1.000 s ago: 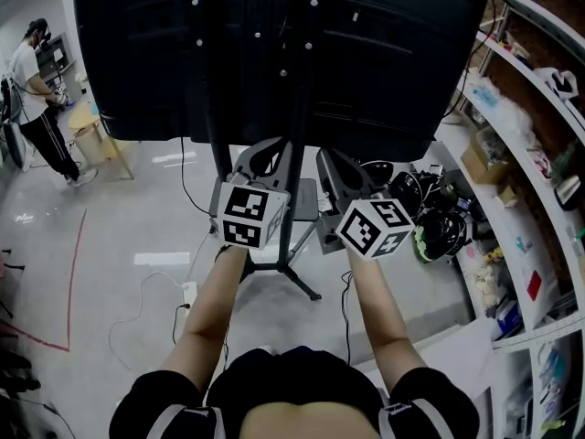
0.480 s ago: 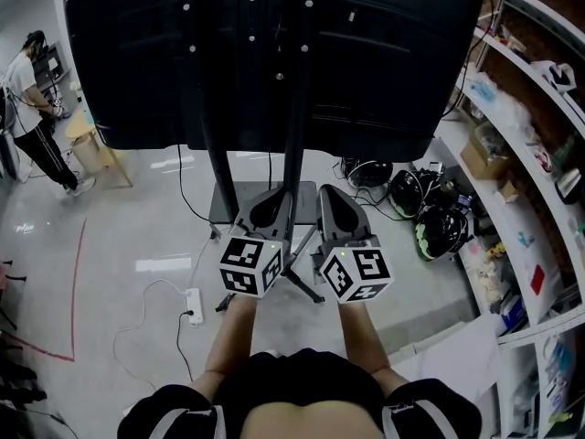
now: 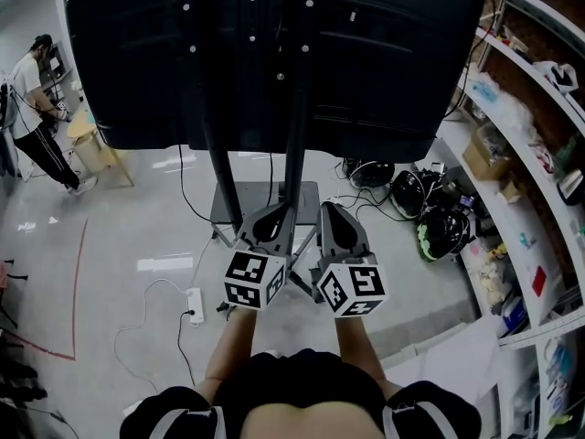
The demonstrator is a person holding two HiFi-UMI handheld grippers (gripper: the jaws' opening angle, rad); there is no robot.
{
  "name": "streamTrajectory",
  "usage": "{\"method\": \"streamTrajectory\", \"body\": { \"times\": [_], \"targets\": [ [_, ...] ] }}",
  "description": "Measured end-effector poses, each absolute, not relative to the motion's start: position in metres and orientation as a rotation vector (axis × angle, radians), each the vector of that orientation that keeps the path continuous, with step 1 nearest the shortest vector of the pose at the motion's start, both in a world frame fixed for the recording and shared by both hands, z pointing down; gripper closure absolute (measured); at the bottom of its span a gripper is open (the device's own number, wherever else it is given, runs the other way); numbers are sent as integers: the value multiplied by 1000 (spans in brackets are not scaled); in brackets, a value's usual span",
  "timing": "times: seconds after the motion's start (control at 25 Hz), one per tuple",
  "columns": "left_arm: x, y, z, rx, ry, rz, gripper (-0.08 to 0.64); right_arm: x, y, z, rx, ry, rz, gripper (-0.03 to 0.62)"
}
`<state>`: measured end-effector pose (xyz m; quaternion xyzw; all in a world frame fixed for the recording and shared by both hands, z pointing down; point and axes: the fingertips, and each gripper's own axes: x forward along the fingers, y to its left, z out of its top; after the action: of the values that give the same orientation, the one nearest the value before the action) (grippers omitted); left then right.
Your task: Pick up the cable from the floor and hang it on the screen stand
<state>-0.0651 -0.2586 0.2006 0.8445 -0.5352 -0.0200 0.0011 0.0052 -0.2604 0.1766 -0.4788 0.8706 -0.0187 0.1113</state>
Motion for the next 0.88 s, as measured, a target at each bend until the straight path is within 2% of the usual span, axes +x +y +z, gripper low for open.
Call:
{"method": "streamTrajectory", "body": {
  "times": [0.88],
  "targets": [
    [-75, -242, 223, 2599, -1610, -68, 552, -9, -237, 182, -1366, 2629, 26, 569]
  ]
}}
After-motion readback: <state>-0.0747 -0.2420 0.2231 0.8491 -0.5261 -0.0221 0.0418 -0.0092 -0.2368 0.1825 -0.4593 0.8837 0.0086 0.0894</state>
